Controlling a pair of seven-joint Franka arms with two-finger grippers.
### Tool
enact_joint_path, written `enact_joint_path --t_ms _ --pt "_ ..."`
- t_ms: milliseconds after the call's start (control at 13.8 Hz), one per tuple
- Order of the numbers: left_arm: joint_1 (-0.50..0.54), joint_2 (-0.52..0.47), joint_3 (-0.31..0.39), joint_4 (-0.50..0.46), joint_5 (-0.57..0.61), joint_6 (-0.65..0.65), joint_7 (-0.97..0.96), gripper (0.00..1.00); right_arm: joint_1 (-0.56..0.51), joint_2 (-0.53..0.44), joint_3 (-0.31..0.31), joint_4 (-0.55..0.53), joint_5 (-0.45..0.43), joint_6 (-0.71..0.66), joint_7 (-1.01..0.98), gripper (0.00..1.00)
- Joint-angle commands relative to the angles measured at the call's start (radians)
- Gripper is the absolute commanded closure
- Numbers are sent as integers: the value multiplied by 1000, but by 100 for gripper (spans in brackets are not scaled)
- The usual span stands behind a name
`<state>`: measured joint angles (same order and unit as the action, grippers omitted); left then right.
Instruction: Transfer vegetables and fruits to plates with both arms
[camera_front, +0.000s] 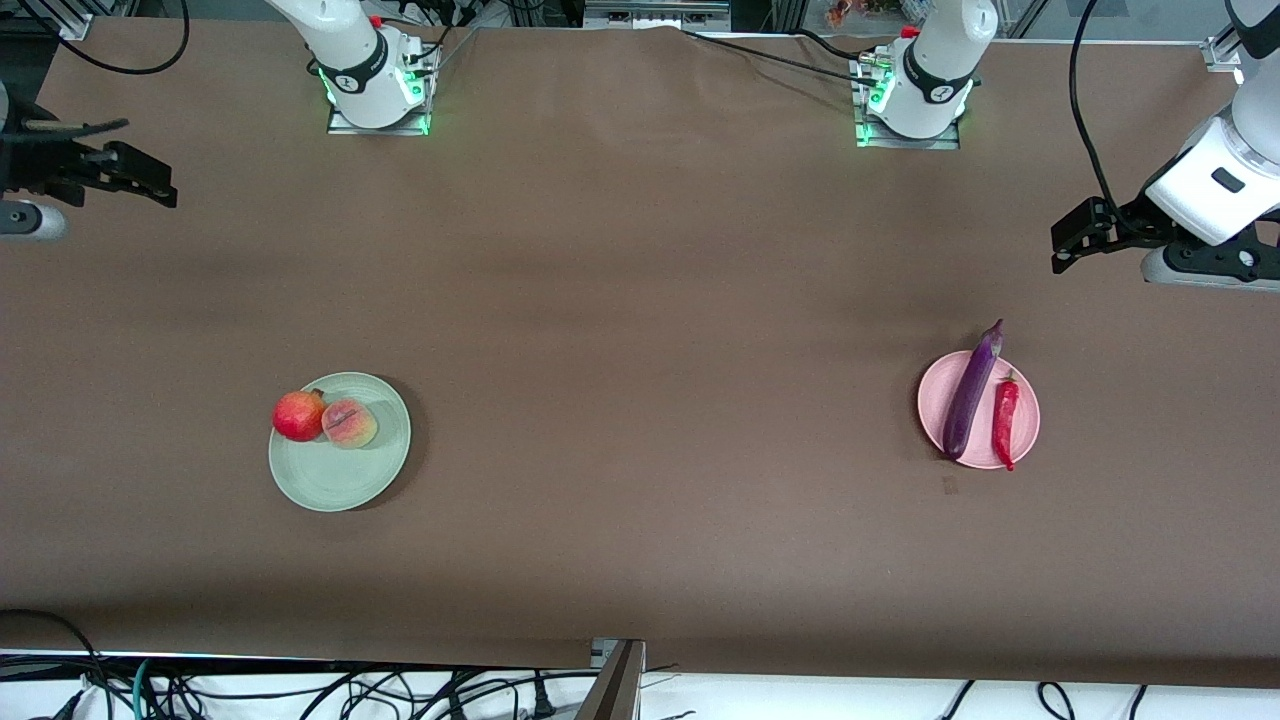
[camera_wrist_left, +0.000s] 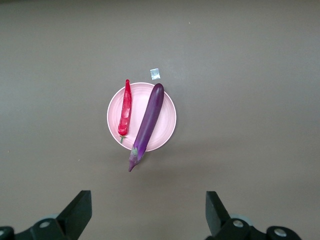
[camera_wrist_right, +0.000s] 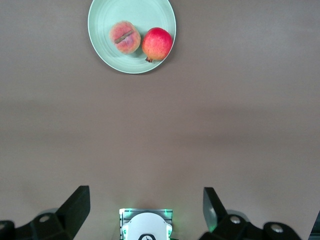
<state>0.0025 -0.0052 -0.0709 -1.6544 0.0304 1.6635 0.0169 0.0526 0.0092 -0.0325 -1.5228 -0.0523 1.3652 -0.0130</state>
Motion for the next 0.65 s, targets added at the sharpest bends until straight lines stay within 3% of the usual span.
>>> enact_joint_path --t_ms 0,581 --pt "-4 -12 2 -8 17 7 0 0 -20 -25 22 -20 -9 9 -31 0" --pt "-4 -12 2 -8 17 7 0 0 -14 23 23 24 -6 11 -33 0"
